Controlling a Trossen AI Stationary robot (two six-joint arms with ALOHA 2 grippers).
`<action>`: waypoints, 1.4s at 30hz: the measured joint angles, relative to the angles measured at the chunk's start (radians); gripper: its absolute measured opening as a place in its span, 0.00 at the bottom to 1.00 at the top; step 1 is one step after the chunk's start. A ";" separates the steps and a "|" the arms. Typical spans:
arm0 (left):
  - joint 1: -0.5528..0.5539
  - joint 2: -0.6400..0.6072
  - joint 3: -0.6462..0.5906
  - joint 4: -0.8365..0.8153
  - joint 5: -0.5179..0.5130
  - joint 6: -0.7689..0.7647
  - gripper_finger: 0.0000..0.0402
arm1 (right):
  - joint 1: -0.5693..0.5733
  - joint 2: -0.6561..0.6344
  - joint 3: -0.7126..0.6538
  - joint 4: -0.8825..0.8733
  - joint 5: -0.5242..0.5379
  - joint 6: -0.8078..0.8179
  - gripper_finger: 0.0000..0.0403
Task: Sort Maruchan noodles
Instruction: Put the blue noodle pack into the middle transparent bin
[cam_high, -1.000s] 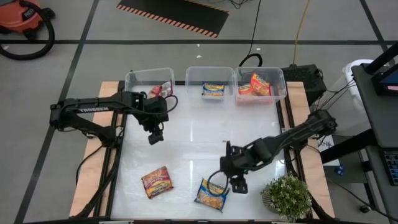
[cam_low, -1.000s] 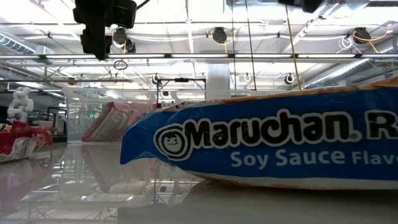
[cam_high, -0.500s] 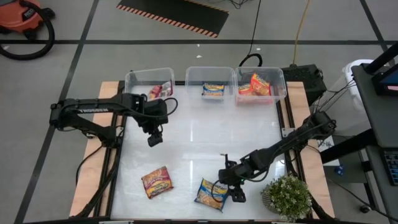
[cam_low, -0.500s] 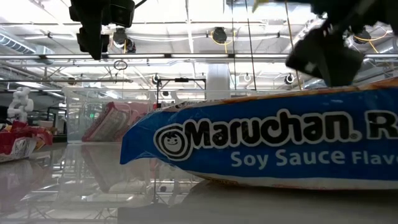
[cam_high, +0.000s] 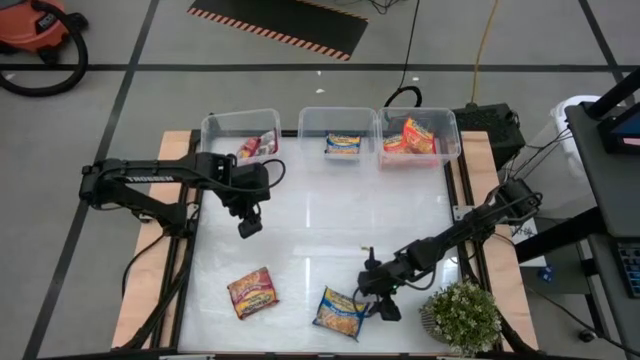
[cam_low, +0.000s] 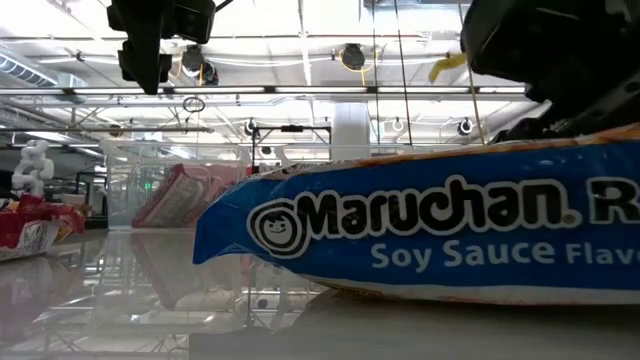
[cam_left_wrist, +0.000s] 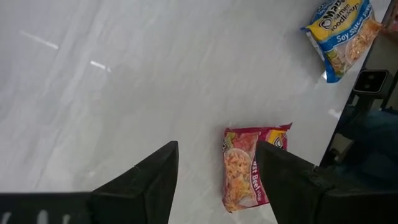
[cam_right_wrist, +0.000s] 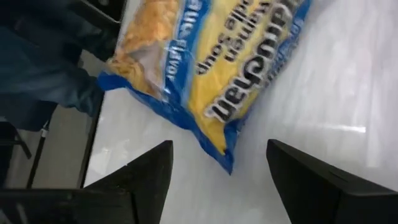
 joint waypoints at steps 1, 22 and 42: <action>0.000 0.000 0.000 0.000 0.000 -0.002 0.54 | 0.000 0.000 -0.008 0.018 0.000 -0.012 0.62; 0.000 0.000 0.000 0.038 -0.085 -0.022 0.54 | -0.001 0.083 -0.023 0.162 -0.004 0.000 0.06; 0.069 0.000 0.000 0.536 0.002 -0.113 0.54 | -0.297 -0.387 -0.023 -0.127 0.188 -0.239 0.00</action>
